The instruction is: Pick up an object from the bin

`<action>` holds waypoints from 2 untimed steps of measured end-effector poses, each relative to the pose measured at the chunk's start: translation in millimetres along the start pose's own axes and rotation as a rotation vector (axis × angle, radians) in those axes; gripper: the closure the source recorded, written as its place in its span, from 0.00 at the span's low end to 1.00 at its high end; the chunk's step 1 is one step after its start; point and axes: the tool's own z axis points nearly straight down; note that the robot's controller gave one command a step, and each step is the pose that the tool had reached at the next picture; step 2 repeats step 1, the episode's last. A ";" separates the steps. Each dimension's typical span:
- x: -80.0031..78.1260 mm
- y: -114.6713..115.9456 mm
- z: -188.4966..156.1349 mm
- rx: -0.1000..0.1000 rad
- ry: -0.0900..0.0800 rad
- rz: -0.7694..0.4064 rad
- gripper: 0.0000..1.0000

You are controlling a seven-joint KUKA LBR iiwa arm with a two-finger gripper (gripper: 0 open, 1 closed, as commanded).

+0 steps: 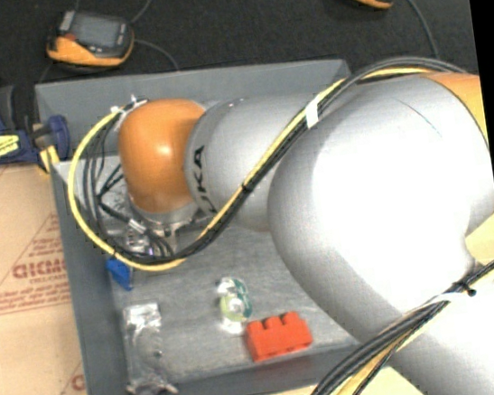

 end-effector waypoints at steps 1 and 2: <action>-17.6 5.1 -167.1 0.003 0.008 -0.005 1.00; -17.6 5.1 -167.1 0.003 0.008 -0.005 1.00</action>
Offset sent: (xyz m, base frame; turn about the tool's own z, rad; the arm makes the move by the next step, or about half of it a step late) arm 0.0115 0.0018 0.1603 -0.0019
